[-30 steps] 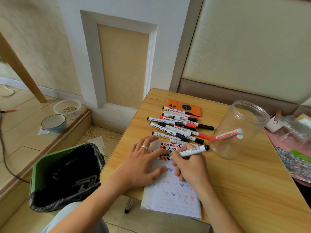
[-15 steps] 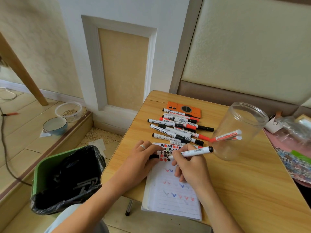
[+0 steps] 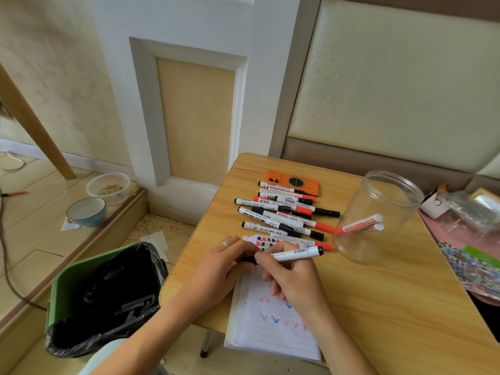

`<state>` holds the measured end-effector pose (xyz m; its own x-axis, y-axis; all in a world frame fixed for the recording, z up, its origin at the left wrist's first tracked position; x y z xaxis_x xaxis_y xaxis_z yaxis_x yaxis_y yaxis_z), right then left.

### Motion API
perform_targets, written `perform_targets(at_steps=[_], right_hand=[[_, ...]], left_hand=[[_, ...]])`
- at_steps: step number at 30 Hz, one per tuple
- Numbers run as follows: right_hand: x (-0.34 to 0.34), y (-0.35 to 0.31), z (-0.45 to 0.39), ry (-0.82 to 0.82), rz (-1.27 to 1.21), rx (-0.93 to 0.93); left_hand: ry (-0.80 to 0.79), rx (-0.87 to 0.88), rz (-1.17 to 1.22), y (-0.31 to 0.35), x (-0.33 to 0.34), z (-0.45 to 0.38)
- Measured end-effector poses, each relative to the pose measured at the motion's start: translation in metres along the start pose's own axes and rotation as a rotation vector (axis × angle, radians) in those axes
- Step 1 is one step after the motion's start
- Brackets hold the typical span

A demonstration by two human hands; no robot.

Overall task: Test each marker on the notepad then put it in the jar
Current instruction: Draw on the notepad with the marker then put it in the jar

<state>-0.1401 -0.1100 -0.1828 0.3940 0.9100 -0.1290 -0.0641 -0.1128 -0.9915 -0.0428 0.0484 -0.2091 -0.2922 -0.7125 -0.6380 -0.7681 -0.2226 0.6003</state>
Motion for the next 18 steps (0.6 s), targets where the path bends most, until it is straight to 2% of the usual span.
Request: perform_targets(at_steps=[6,8,12,18], right_hand=[[-0.003,-0.001,0.0,0.004,-0.07,0.001],[-0.006,-0.002,-0.002,0.058,-0.095,0.023],[-0.016,-0.001,-0.006,0.21,-0.32,0.056],[-0.013,0.006,-0.007,0.119,-0.145,0.013]], left_hand=[[0.025,0.031,0.023,0.006,-0.003,0.001],[0.035,0.023,0.03,0.008,-0.004,0.001],[0.074,-0.042,0.064,0.008,-0.007,0.002],[0.012,-0.065,0.158,0.008,-0.005,0.003]])
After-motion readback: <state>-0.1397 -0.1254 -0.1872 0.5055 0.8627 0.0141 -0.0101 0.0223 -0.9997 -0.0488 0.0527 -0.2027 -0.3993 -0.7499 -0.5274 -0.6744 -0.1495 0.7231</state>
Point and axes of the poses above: each hand's wrist, its own z-axis away from the middle knuckle, its own x-axis out of the palm, y = z × x, the point moved 1 cm from there along -z, towards the middle knuckle, and after that the axes turned 1 degree about y, right-handed, at the moved point
